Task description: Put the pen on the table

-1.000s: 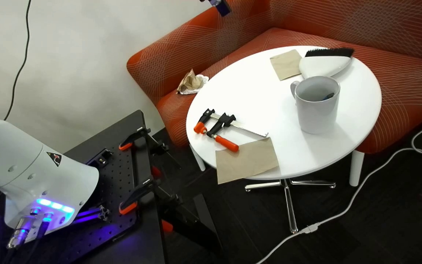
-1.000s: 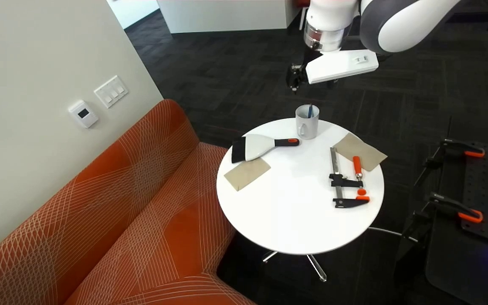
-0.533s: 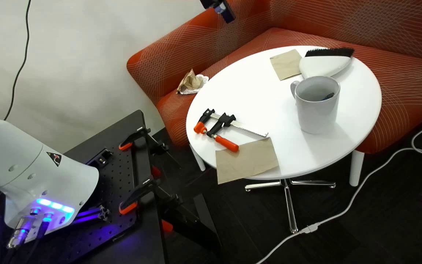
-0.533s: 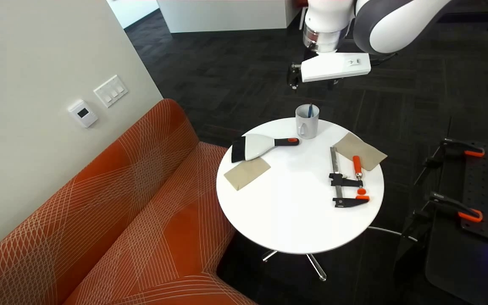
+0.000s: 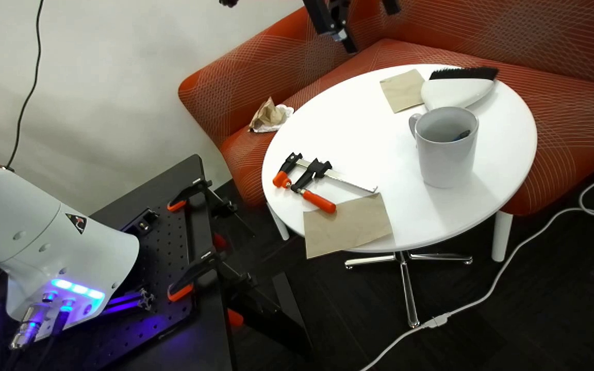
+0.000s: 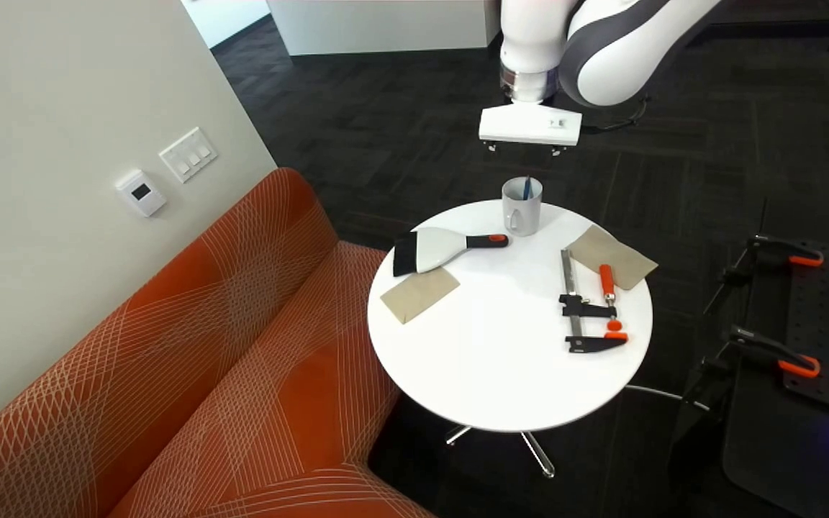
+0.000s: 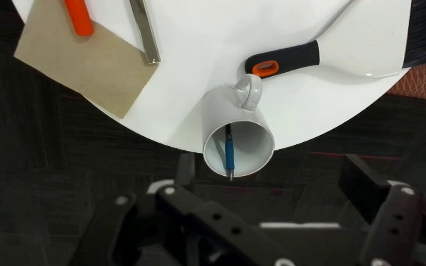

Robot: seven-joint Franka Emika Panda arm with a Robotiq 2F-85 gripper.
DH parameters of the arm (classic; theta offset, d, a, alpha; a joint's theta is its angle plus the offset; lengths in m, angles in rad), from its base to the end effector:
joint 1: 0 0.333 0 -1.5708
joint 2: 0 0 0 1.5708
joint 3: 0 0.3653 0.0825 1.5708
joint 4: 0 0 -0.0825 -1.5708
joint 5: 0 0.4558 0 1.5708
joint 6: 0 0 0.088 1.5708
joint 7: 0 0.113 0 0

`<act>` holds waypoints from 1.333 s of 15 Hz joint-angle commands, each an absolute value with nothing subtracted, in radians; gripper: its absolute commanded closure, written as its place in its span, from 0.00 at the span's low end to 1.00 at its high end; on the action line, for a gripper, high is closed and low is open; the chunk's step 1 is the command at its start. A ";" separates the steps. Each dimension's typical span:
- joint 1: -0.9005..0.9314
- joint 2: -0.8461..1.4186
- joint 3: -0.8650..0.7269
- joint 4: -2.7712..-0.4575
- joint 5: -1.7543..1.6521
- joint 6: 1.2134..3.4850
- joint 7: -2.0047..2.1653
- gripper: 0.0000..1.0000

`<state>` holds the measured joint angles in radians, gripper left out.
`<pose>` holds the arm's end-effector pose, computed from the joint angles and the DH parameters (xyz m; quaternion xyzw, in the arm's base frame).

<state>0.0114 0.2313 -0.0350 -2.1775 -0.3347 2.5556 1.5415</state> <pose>0.6333 -0.0112 0.2868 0.7903 -0.5991 0.1251 0.0274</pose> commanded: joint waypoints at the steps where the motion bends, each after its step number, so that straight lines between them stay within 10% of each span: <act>1: 0.057 0.320 -0.091 -2.097 -0.315 2.555 1.660 0.00; 20: 0.079 0.426 -0.174 -2.056 -0.278 2.561 1.622 0.00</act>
